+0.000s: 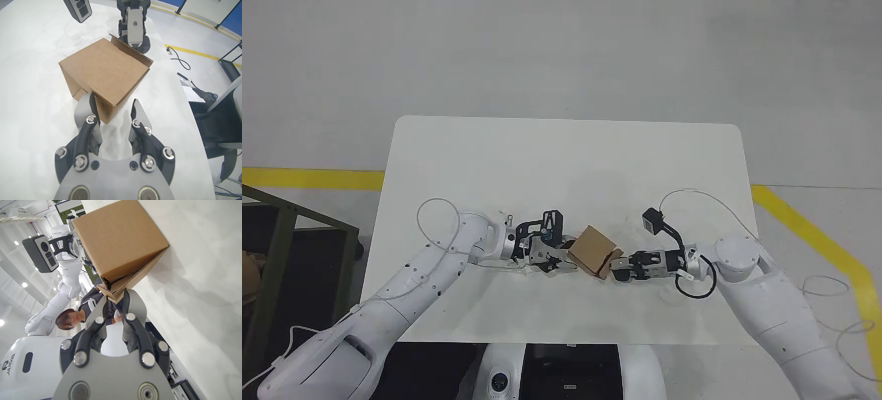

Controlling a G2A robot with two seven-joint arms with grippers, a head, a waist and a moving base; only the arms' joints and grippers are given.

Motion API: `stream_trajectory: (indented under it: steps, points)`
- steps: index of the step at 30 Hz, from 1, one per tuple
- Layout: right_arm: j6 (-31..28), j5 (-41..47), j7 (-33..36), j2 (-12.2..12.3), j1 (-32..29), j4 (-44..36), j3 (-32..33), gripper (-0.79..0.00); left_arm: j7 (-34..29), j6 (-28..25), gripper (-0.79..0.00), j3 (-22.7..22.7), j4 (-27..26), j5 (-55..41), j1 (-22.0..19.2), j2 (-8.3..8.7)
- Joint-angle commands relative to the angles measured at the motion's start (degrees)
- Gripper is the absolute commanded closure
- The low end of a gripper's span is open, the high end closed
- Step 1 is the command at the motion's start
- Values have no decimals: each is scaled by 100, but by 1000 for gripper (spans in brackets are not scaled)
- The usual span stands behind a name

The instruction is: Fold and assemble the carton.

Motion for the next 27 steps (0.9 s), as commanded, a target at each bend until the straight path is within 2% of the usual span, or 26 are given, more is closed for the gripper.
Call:
stream_trajectory:
  steps: [1, 11, 14, 16, 17, 27]
  points:
    - [17, -19, -9, 2, 5, 6, -1, -145, 2, 0, -372, 0, 1, 2, 0, 1]
    - [16, -60, -22, 12, 27, 25, 13, -169, 5, 18, -391, -180, 182, -24, 51, 72]
    - [7, -70, -16, 16, 30, 27, 19, -169, 115, 91, -511, -318, 145, 6, 98, 113]
    - [5, -64, -17, 15, 33, 42, 15, -169, 235, 121, -754, -369, 45, 56, 109, 125]
    - [4, -60, -20, 13, 37, 47, 9, -169, 283, 125, -785, -376, 8, 104, 103, 126]
    - [-21, -66, -16, 18, 64, 112, 21, -166, 1038, 163, -785, -306, 138, 706, -162, 78]
